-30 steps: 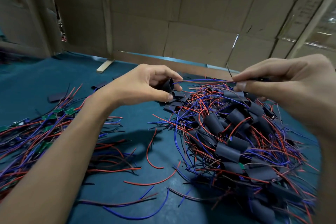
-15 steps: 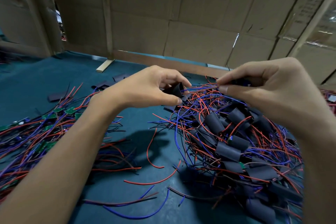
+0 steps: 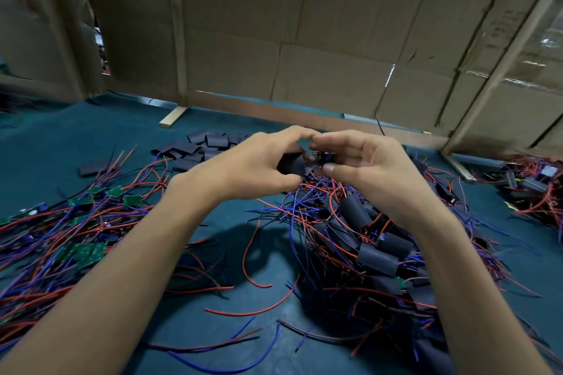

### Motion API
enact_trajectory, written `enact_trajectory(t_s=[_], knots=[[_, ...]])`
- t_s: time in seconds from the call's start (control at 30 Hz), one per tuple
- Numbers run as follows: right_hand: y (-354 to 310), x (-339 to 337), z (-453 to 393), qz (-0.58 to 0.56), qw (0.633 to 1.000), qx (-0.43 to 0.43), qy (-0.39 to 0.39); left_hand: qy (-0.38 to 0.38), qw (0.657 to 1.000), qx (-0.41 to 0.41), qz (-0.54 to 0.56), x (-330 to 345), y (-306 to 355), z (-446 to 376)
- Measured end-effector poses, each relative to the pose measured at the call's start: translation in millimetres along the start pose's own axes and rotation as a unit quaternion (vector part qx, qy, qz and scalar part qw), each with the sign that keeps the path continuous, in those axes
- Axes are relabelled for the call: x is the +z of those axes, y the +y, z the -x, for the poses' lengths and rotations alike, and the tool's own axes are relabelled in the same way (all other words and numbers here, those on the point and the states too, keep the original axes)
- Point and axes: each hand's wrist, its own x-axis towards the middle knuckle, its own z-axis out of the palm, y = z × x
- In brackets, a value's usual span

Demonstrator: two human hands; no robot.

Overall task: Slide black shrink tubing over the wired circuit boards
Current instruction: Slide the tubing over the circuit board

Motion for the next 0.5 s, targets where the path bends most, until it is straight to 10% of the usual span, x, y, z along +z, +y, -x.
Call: enact_trajectory(t_s=[0.2,0.5], knots=[[10.1,0.7,-5.8,-0.085,0.983,0.12,0.106,0.026,0.999,0.021,0.023,0.6,-2.2,-0.6],[13.2,0.1,-6.2,-0.112,0.981,0.157,0.036,0.018,1.0,0.007,0.023,-2.2,-3.5,1.1]])
